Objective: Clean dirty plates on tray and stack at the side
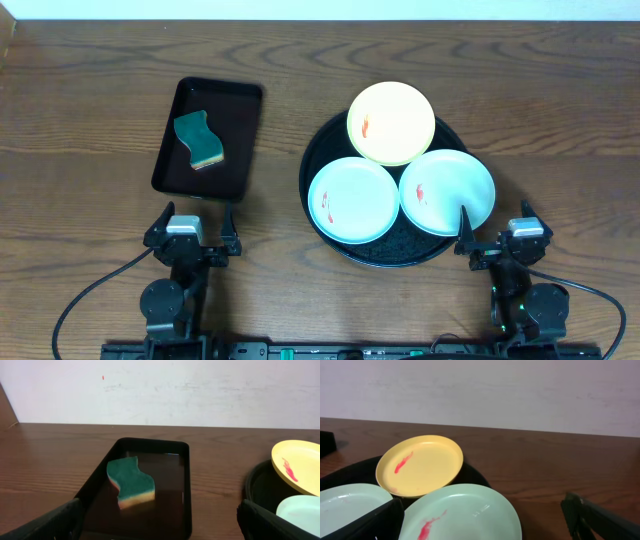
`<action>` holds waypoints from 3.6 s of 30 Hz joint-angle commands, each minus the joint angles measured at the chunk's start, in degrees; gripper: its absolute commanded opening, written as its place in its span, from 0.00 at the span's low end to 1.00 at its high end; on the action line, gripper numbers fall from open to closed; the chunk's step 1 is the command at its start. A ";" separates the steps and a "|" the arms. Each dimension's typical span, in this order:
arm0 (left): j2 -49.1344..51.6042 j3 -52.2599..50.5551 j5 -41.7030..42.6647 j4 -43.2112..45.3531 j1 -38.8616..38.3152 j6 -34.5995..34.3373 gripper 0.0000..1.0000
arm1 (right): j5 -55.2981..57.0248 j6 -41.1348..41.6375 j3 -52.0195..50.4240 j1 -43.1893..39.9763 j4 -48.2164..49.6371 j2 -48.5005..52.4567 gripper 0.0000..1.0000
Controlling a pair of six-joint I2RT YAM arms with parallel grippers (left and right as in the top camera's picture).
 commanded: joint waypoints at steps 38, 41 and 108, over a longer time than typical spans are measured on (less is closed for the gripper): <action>-0.46 -1.09 1.16 -1.81 -0.35 0.35 0.98 | 0.57 0.96 -0.09 -0.35 -0.24 -0.20 0.99; -0.46 -1.09 1.16 -1.81 -0.35 0.35 0.98 | 0.57 0.96 -0.09 -0.35 -0.24 -0.20 0.99; 3.69 17.35 44.09 9.88 -0.33 -23.08 0.98 | 0.57 0.96 -0.09 -0.35 -0.24 -0.20 0.99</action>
